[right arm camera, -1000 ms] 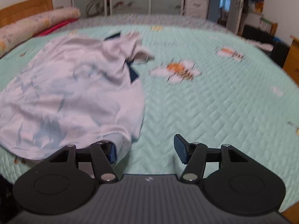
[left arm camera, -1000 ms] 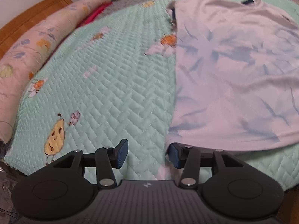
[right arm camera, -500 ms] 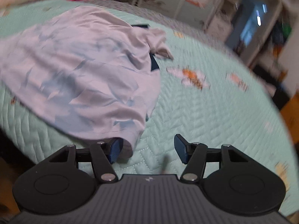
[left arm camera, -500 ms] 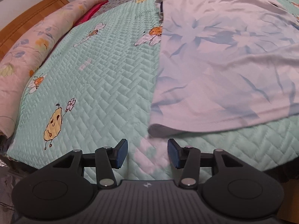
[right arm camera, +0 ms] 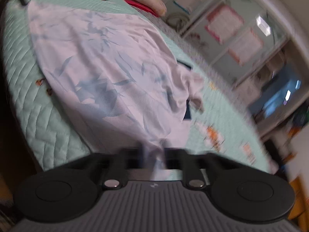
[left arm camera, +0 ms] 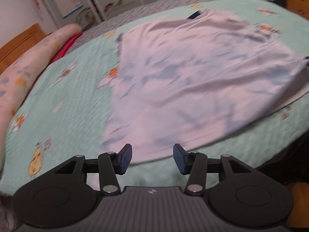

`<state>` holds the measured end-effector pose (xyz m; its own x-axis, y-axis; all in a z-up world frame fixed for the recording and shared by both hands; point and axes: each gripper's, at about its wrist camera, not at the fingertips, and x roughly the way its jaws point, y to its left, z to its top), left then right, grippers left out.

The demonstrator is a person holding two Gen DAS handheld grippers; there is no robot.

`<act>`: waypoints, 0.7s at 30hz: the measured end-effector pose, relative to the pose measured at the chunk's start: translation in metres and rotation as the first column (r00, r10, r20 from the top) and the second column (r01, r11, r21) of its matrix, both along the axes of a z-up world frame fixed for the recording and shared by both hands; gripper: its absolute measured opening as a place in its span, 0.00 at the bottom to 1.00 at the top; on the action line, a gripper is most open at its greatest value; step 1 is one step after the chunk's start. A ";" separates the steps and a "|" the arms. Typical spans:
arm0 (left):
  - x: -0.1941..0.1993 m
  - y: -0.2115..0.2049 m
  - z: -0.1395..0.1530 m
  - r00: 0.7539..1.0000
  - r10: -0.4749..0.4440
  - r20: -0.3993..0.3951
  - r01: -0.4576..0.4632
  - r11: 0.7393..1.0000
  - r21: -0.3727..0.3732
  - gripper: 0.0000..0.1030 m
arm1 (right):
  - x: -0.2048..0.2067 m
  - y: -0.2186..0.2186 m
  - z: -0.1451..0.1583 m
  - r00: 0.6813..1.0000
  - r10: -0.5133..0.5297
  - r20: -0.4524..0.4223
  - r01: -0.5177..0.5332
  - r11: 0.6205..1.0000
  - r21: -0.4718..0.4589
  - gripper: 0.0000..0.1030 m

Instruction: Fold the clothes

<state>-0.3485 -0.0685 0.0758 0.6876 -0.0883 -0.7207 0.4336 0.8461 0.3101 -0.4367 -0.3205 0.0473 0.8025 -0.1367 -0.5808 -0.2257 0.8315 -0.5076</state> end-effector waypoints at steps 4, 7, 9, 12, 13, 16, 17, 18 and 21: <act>-0.007 -0.030 0.001 0.995 -0.100 0.013 0.101 0.994 -0.051 0.49 | 0.008 -0.011 0.003 0.997 -0.071 -0.007 0.071 0.989 0.128 0.00; -0.011 -0.053 -0.004 0.984 -0.179 0.011 0.179 0.981 -0.070 0.49 | 0.006 -0.008 0.001 0.997 -0.072 0.001 0.071 0.988 0.138 0.00; -0.014 -0.066 -0.010 0.975 -0.220 0.010 0.220 0.973 -0.065 0.49 | 0.006 -0.008 0.001 0.997 -0.081 0.011 0.079 0.987 0.138 0.01; -0.014 -0.076 -0.019 0.971 -0.240 0.023 0.240 0.970 -0.039 0.49 | 0.011 -0.010 0.001 0.994 -0.105 0.021 0.102 0.986 0.134 0.01; -0.013 -0.077 -0.021 0.971 -0.237 0.025 0.238 0.971 -0.030 0.49 | 0.014 -0.011 0.000 0.993 -0.112 0.019 0.109 0.985 0.132 0.01; -0.004 -0.067 -0.025 0.983 -0.184 -0.002 0.183 0.981 -0.059 0.49 | 0.019 -0.014 -0.003 0.992 -0.123 0.005 0.121 0.984 0.132 0.01; -0.001 -0.062 -0.026 0.986 -0.164 -0.014 0.163 0.984 -0.073 0.49 | 0.020 -0.014 -0.005 0.992 -0.123 -0.002 0.122 0.985 0.125 0.02; 0.003 -0.057 -0.026 0.989 -0.143 -0.023 0.141 0.986 -0.089 0.49 | 0.019 -0.013 -0.007 0.993 -0.120 -0.013 0.120 0.986 0.114 0.03; 0.015 -0.040 -0.026 0.995 -0.081 -0.052 0.073 0.988 -0.133 0.49 | 0.013 -0.013 -0.010 0.992 -0.123 -0.027 0.125 0.987 0.105 0.24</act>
